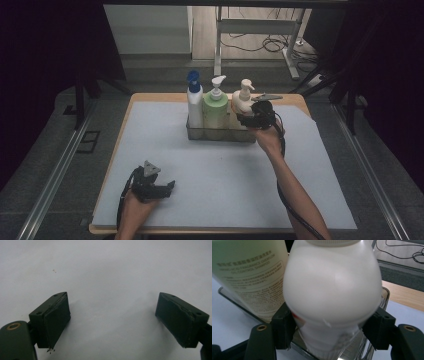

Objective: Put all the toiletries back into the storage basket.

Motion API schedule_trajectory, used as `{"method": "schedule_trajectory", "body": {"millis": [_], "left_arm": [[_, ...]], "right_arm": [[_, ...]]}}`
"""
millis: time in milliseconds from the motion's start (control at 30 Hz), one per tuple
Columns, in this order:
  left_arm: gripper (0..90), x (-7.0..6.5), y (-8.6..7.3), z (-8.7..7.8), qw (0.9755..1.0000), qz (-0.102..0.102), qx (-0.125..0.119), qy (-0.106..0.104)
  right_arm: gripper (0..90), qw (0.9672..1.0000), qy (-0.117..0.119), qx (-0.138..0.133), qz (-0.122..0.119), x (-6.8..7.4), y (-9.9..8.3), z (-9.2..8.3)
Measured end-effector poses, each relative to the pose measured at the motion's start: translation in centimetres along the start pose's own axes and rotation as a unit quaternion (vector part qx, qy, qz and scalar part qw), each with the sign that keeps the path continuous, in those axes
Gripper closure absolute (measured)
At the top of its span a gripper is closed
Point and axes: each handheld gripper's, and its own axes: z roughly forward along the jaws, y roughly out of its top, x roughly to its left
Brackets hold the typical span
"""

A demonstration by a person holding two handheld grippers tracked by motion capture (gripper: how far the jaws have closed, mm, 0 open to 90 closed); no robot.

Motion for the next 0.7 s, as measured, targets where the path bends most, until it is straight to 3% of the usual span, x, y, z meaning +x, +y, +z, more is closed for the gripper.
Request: {"method": "schedule_trajectory", "body": {"millis": [333, 700], "left_arm": [[12.0, 0.0, 0.0, 0.0, 1.0, 0.0, 0.0, 0.0], [12.0, 0.0, 0.0, 0.0, 1.0, 0.0, 0.0, 0.0]], "right_arm": [[38.1, 0.9999, 0.015, 0.004, -0.002, -0.4, -0.9, -1.6], [56.1, 0.9998, 0.011, 0.01, -0.013, -1.4, -2.2, -3.5]]}}
